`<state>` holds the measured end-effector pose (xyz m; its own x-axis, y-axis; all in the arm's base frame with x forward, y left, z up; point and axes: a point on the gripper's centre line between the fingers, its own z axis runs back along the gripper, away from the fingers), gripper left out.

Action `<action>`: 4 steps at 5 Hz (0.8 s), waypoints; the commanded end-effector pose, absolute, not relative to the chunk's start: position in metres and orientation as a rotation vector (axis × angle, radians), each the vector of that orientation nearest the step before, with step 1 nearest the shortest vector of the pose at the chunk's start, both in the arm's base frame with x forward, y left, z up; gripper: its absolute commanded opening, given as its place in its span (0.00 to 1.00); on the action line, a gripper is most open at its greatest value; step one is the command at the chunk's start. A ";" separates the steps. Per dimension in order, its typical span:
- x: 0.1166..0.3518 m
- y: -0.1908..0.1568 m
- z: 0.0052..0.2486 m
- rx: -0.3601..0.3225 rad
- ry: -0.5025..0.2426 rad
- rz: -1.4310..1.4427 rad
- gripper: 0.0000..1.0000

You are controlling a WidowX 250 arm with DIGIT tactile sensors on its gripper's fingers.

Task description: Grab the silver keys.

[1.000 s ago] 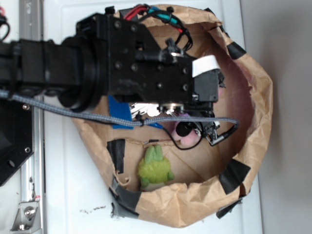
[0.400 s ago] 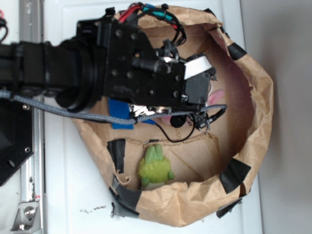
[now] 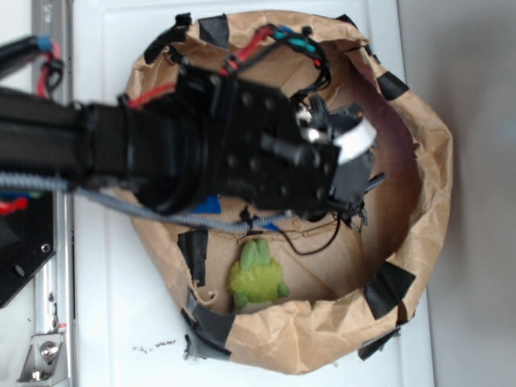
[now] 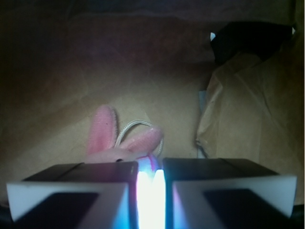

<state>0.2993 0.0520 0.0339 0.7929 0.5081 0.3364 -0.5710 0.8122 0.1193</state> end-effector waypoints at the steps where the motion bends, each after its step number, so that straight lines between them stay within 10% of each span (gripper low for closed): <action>1: 0.295 0.055 0.041 0.180 -0.284 0.564 0.98; 4: 0.267 0.070 0.066 0.095 -0.317 0.535 1.00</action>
